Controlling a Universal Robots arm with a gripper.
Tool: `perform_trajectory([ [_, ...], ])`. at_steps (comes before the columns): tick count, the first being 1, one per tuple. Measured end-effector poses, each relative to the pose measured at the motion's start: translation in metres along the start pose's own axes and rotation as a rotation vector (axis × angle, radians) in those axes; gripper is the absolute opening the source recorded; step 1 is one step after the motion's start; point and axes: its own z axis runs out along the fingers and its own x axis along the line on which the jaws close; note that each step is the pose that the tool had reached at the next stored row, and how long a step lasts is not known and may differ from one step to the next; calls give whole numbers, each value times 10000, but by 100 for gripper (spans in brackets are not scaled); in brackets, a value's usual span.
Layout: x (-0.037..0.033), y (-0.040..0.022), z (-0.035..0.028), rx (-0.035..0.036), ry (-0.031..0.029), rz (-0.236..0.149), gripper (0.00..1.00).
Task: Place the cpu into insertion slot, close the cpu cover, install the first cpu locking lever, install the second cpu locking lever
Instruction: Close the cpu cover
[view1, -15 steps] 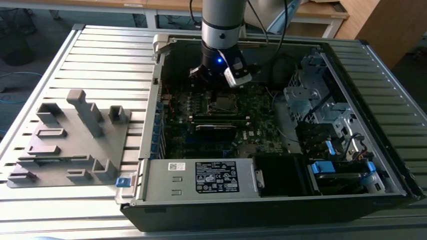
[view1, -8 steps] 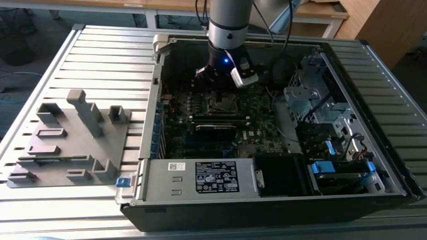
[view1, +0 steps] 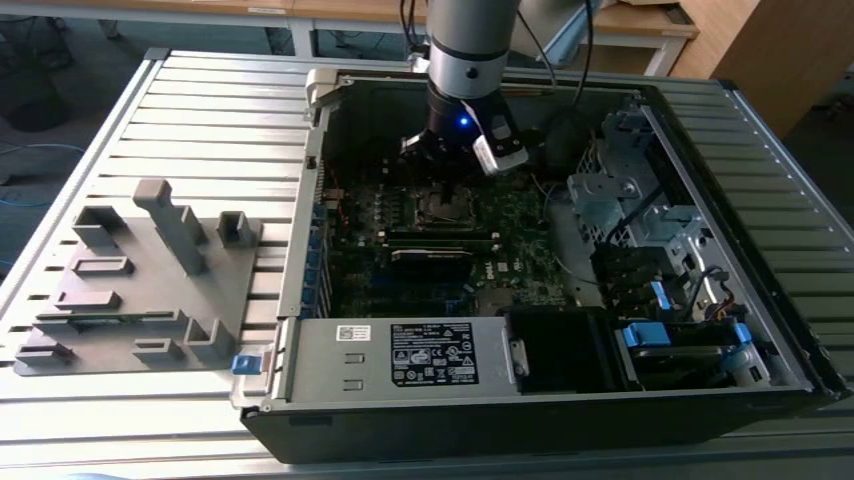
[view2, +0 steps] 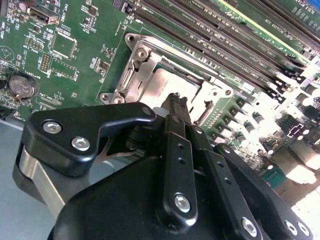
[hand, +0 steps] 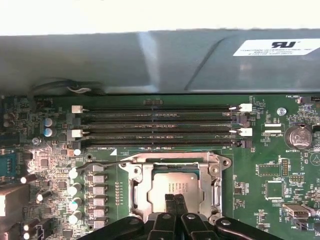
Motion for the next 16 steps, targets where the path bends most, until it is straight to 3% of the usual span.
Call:
perform_trajectory([
  [7,0,1,-47,-10,-5,0,11],
  [11,0,1,-46,-61,-125,-2,11],
  [16,0,0,-47,-57,-127,76,11],
])
